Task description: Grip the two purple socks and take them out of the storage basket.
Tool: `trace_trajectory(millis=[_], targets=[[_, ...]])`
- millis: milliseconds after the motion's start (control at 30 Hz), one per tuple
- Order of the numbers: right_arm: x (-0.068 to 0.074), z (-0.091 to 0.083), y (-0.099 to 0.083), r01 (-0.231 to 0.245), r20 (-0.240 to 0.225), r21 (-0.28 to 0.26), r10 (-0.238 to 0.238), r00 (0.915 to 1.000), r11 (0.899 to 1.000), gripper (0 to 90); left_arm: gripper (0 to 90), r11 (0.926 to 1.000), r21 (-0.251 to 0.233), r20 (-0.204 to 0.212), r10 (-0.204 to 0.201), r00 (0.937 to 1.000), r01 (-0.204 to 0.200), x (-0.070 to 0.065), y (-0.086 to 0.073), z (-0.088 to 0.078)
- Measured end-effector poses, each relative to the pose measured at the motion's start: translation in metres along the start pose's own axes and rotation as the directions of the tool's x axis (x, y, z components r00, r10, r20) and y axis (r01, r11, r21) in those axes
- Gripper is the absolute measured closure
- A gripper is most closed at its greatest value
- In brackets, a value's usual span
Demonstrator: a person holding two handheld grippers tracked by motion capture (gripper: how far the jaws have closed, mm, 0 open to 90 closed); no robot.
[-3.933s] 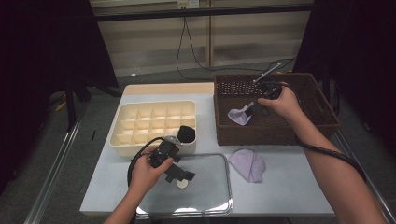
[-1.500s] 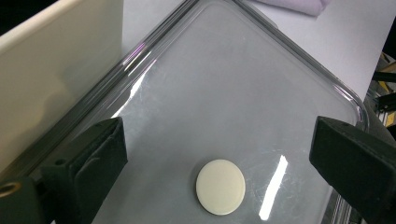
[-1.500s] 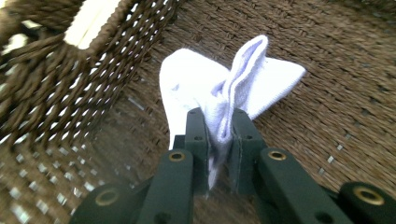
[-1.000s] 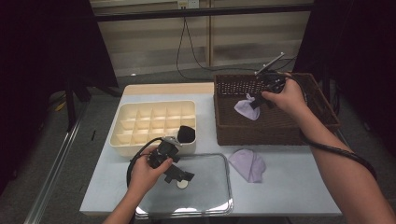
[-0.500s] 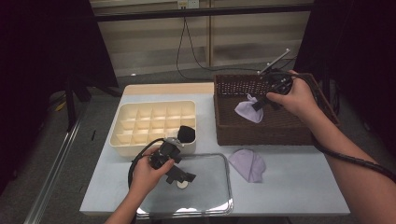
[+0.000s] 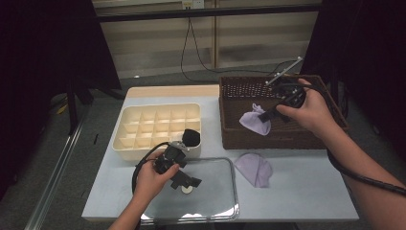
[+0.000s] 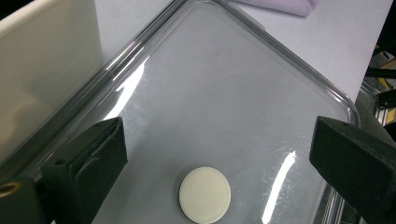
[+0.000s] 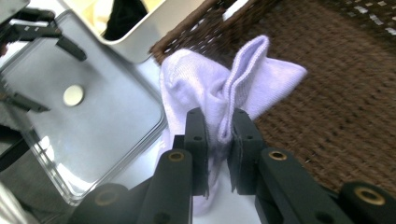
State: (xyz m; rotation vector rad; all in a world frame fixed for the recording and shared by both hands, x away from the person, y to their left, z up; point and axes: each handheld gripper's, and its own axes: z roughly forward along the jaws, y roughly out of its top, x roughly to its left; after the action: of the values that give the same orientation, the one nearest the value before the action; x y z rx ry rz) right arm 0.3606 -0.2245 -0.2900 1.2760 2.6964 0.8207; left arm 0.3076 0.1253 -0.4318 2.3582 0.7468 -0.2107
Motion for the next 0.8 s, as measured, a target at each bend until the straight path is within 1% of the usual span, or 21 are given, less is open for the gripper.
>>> trace_trajectory(millis=[67, 133, 200, 267, 300, 333, 367, 400, 467, 500, 533, 567, 600, 700, 733, 800], targets=[[0.004, 0.002, -0.004, 0.013, -0.003, -0.001, -0.013, 0.9999, 1.0, 80.3, 4.1, 1.0, 0.006, 0.002, 0.008, 1.0, -0.008, 0.0, 0.0, 0.0], [0.007, 0.003, -0.007, 0.023, -0.008, -0.003, -0.023, 0.9997, 1.0, 80.2, 4.1, 0.998, 0.039, 0.002, 0.05, 0.9987, -0.05, 0.003, 0.001, -0.002], [0.01, 0.004, -0.01, 0.031, -0.012, -0.004, -0.031, 0.9994, 1.0, 80.0, 4.1, 0.9984, 0.031, 0.005, 0.048, 0.9988, -0.048, 0.003, 0.001, -0.001], [0.012, 0.005, -0.012, 0.041, -0.017, -0.007, -0.041, 0.999, 0.999, 80.0, 4.1, 0.9996, 0.021, -0.003, 0.021, 0.9998, -0.021, 0.001, 0.0, -0.001], [0.014, 0.006, -0.015, 0.048, -0.013, -0.003, -0.048, 0.9988, 0.999, 79.8, 4.1, 0.9984, 0.039, 0.0, 0.041, 0.9992, -0.041, 0.003, 0.001, -0.001], [0.014, 0.006, -0.015, 0.048, -0.013, -0.003, -0.048, 0.9988, 0.999, 79.8, 4.1, 0.9984, 0.039, 0.0, 0.041, 0.9992, -0.041, 0.003, 0.001, -0.001], [0.017, 0.006, -0.018, 0.058, -0.01, 0.0, -0.058, 0.9983, 0.998, 79.7, 4.1, 0.9992, 0.029, 0.004, 0.029, 0.9996, -0.029, 0.003, 0.0, 0.0], [0.017, 0.006, -0.018, 0.058, -0.01, 0.0, -0.058, 0.9983, 0.998, 79.7, 4.1, 0.9988, 0.035, 0.002, 0.035, 0.9994, -0.035, 0.003, 0.001, -0.001], [0.019, 0.008, -0.021, 0.064, -0.011, 0.002, -0.064, 0.9979, 0.998, 79.7, 4.1, 0.9997, 0.019, 0.0, 0.018, 0.9998, -0.018, 0.002, 0.001, 0.0], [0.022, 0.01, -0.024, 0.07, -0.019, 0.013, -0.069, 0.9974, 0.997, 79.7, 4.1, 0.9995, 0.023, 0.002, 0.023, 0.9997, -0.023, 0.003, 0.001, 0.0], [0.022, 0.01, -0.024, 0.07, -0.019, 0.013, -0.069, 0.9974, 0.997, 79.7, 4.1, 0.9989, 0.032, 0.005, 0.034, 0.9994, -0.034, 0.003, 0.001, -0.001], [0.023, 0.011, -0.026, 0.07, -0.019, 0.013, -0.07, 0.9973, 0.997, 79.7, 4.1, 0.9992, 0.029, 0.001, 0.027, 0.9996, -0.027, 0.003, 0.001, 0.0], [0.024, 0.012, -0.027, 0.07, -0.026, 0.012, -0.07, 0.9972, 0.997, 79.6, 4.1, 0.999, 0.03, 0.0, 0.033, 0.9994, -0.033, 0.004, 0.001, 0.0], [0.027, 0.014, -0.03, 0.073, -0.026, 0.006, -0.073, 0.997, 0.997, 78.9, 4.1, 0.9993, 0.028, 0.002, 0.023, 0.9997, -0.023, 0.002, 0.001, 0.001], [0.028, 0.015, -0.03, 0.079, -0.026, 0.003, -0.078, 0.9966, 0.997, 78.9, 4.1, 0.9983, 0.039, 0.002, 0.043, 0.9991, -0.043, 0.004, 0.001, 0.0], [0.032, 0.018, -0.031, 0.082, -0.037, 0.009, -0.081, 0.996, 0.997, 78.6, 4.1, 0.9983, 0.037, 0.005, 0.046, 0.9989, -0.046, 0.004, 0.001, -0.001]])
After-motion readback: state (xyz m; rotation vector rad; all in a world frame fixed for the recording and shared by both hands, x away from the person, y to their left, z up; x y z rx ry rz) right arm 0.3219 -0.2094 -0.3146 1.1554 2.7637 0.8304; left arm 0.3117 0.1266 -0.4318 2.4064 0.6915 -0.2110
